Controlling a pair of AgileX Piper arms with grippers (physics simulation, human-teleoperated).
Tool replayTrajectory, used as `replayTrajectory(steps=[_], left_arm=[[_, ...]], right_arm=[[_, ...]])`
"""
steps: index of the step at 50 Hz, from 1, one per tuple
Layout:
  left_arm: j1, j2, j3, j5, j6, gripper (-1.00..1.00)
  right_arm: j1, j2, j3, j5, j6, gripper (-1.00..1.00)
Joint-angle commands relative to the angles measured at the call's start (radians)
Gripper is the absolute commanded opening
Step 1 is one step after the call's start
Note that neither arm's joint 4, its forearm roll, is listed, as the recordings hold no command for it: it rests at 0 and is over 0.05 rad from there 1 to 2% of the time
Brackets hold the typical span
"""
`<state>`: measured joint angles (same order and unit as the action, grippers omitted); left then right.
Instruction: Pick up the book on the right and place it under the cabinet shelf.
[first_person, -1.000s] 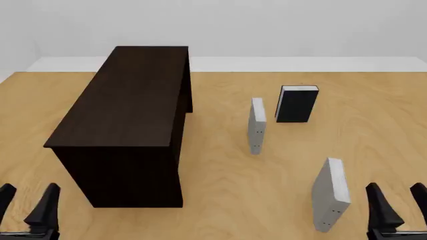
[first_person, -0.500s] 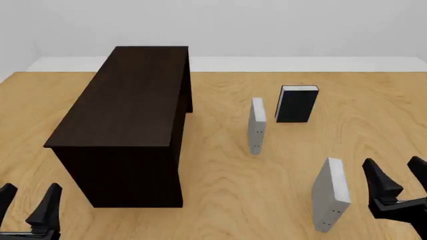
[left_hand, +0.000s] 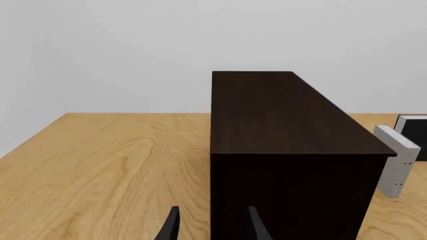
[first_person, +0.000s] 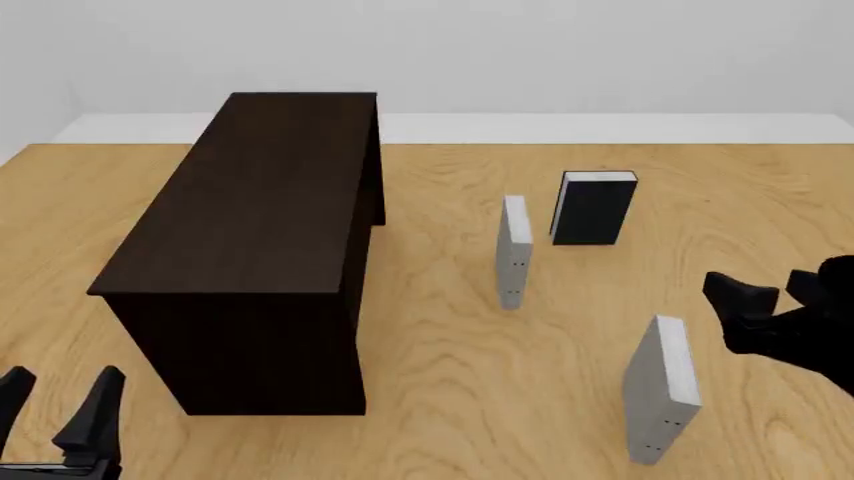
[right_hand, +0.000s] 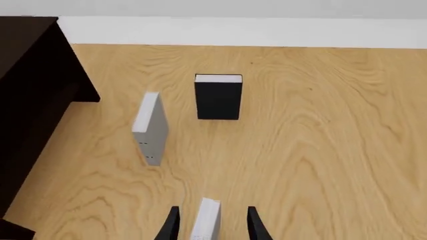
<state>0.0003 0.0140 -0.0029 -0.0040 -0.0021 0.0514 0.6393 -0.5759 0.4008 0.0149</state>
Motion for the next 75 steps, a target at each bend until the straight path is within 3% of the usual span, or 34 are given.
replayTrajectory(steps=[1,21,54,75], left_arm=[[0.0,0.006,-0.001,-0.004,-0.001,1.0],[0.0,0.002,0.001,-0.004,0.0,1.0],[0.0,0.006,0.0,-0.004,0.0,1.0],[0.0,0.005,0.001,-0.004,0.0,1.0]], right_arm=[[-0.005,0.11,-0.043,0.049,0.011,1.0],[0.002,0.223,0.047,-0.024,0.029,1.0],[0.052,0.355,0.169,-0.193,0.105,1.0],[0.055,0.394,0.201,-0.244,0.112,1.0]])
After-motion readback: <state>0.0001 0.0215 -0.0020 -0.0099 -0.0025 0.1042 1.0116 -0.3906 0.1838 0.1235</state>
